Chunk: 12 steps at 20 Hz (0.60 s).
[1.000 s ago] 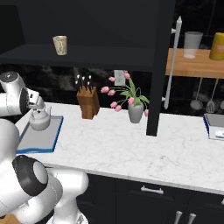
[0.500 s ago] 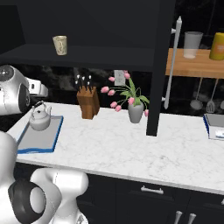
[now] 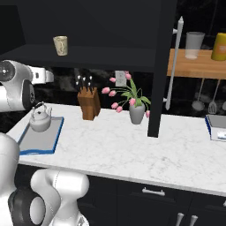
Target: Pick the kettle from the counter and place it on the tray. Then pick the mug from the cabinet and place it on the tray. Then close the cabinet doors.
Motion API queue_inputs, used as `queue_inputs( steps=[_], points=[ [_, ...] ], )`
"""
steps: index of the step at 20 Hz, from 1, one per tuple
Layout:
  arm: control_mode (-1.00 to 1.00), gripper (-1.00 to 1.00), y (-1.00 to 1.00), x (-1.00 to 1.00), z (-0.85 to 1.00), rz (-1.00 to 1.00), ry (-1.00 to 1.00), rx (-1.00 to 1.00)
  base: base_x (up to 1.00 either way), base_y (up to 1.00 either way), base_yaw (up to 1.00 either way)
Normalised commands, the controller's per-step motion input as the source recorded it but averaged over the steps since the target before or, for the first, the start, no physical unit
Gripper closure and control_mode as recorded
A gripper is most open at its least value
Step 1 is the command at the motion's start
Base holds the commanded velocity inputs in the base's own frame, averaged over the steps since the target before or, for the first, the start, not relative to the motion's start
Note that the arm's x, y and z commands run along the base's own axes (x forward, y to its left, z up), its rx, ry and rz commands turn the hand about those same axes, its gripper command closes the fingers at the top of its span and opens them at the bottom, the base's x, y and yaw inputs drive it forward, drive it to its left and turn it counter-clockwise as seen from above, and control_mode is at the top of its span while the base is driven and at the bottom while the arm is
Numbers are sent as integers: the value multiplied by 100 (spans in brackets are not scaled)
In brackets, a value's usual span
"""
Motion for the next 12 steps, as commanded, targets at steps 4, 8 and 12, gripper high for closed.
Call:
queue_inputs(
  steps=[4, 8, 12],
  points=[
    [-100, -100, -35, 0, 75, 0, -13, 0, 0, 0, 0],
    [-100, -100, -40, 7, 64, 0, 2, 8, 0, 0, 0],
    [-100, -100, -34, 34, 40, 1, -3, 9, 0, 0, 0]
  ],
)
